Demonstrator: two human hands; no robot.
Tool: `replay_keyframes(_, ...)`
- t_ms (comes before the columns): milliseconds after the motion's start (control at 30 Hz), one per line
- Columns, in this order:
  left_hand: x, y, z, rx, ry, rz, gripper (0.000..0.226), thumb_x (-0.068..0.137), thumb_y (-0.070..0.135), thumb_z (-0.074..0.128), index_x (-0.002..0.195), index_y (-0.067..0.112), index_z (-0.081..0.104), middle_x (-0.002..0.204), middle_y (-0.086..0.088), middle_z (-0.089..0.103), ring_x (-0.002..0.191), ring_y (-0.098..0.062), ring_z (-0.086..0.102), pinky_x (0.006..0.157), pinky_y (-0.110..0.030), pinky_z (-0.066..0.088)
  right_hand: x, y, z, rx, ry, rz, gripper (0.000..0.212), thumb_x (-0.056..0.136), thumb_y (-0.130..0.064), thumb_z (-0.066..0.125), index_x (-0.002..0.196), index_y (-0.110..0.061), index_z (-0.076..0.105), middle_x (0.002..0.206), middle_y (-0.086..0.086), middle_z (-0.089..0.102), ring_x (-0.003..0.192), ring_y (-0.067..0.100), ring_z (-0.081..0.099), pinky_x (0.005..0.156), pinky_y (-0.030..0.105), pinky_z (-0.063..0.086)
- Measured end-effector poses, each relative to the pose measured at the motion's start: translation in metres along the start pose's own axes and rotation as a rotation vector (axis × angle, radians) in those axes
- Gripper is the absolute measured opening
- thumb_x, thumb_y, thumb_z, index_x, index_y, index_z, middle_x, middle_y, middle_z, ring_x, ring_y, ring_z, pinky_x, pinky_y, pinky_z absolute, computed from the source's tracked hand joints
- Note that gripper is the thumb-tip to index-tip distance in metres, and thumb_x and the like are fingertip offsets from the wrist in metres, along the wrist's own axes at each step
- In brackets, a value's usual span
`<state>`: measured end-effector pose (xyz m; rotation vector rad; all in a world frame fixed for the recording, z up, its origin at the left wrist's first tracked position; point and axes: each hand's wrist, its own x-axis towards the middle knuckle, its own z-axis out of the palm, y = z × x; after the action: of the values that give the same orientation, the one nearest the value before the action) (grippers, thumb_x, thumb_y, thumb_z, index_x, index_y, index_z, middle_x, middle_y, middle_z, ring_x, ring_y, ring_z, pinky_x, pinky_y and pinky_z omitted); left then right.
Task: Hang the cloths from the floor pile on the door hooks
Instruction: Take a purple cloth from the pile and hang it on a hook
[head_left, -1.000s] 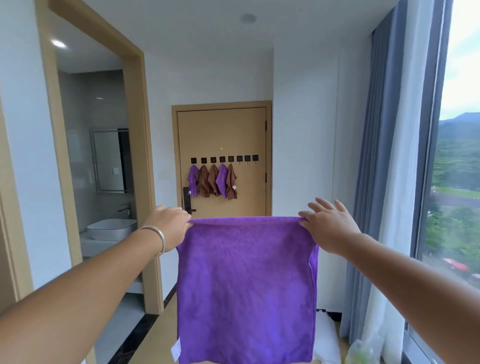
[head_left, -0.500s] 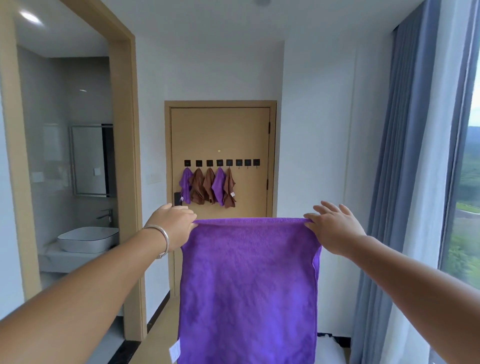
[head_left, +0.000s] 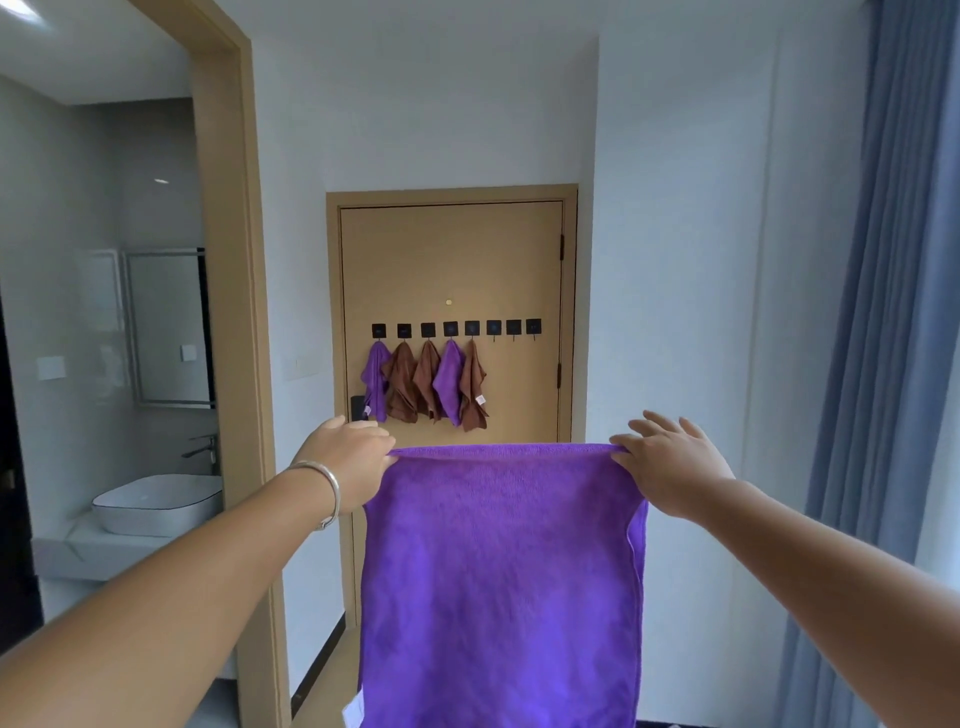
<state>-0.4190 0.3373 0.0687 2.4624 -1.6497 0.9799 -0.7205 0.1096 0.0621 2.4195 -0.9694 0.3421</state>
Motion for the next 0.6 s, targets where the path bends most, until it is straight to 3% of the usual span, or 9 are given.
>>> replay_keyframes(167, 0.082, -0.003, 0.04, 0.023, 0.004, -0.031, 0.022, 0.101, 0.031, 0.034, 0.099, 0.025, 0.056, 0.101, 0.008, 0.057, 0.103, -0.013, 0.052, 0.094, -0.027, 0.033, 0.09, 0.024, 0.041, 0.041, 0.006, -0.016, 0.043, 0.102, -0.036, 0.029, 0.144, -0.032, 0.037, 0.153, -0.001, 0.031, 0.147, 0.025, 0.012, 0.116, 0.048, 0.019)
replay_keyframes(367, 0.168, -0.007, 0.089, 0.015, 0.005, -0.055, 0.024, 0.101, 0.034, 0.035, 0.103, 0.025, 0.057, 0.104, 0.009, 0.058, 0.104, -0.013, 0.053, 0.097, -0.029, 0.035, 0.184, 0.048, 0.085, 0.107, 0.012, -0.015, 0.045, 0.102, -0.04, 0.023, 0.143, -0.032, 0.04, 0.153, -0.002, 0.033, 0.147, 0.023, 0.013, 0.117, 0.048, 0.017)
replay_keyframes(467, 0.205, -0.015, 0.122, 0.021, -0.053, -0.072, 0.028, 0.101, 0.034, 0.034, 0.113, 0.025, 0.058, 0.118, 0.009, 0.059, 0.122, -0.013, 0.047, 0.108, -0.033, 0.027, 0.225, 0.051, 0.108, 0.142, 0.008, 0.0, 0.046, 0.102, -0.042, 0.02, 0.142, -0.033, 0.04, 0.152, -0.003, 0.034, 0.147, 0.02, 0.014, 0.117, 0.046, 0.017)
replay_keyframes(600, 0.254, -0.031, 0.17, 0.043, -0.1, -0.072, 0.038, 0.102, 0.034, 0.031, 0.132, 0.026, 0.051, 0.142, 0.012, 0.047, 0.141, -0.009, 0.026, 0.117, -0.037, 0.009, 0.28, 0.047, 0.144, 0.14, -0.004, -0.007, 0.044, 0.103, -0.043, 0.021, 0.142, -0.037, 0.04, 0.15, -0.005, 0.036, 0.146, 0.019, 0.014, 0.117, 0.044, 0.017)
